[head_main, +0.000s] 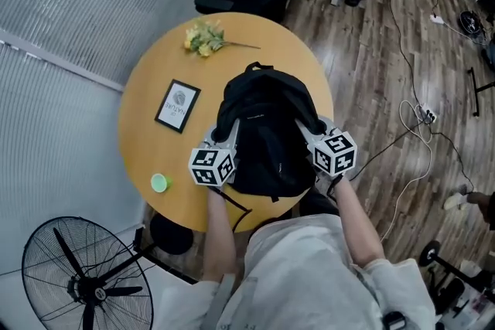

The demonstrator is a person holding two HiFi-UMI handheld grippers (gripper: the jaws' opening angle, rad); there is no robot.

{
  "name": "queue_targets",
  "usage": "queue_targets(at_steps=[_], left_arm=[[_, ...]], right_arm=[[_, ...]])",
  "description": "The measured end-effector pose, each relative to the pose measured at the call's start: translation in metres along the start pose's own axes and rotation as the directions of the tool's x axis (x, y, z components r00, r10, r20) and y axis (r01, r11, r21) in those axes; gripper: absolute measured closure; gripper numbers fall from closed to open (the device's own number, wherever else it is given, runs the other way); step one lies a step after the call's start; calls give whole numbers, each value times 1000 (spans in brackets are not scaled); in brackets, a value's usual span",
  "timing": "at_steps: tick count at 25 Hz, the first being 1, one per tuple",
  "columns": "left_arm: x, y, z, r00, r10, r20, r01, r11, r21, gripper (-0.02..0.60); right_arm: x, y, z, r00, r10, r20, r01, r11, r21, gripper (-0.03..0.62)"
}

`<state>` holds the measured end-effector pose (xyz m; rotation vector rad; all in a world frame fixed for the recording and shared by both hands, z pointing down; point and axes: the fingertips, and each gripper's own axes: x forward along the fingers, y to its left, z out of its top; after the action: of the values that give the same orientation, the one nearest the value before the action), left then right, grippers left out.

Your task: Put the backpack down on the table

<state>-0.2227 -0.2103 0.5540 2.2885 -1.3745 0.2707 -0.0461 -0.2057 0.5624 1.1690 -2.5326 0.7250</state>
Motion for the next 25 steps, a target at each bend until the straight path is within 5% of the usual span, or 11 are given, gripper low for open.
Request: queue_targets(at_steps=[25], left_arm=[[71,79,-46,980,98,-175,-116,989,-92,520]], right_arm=[[106,-53,-26,973,115,-202,-113,993,20,536]])
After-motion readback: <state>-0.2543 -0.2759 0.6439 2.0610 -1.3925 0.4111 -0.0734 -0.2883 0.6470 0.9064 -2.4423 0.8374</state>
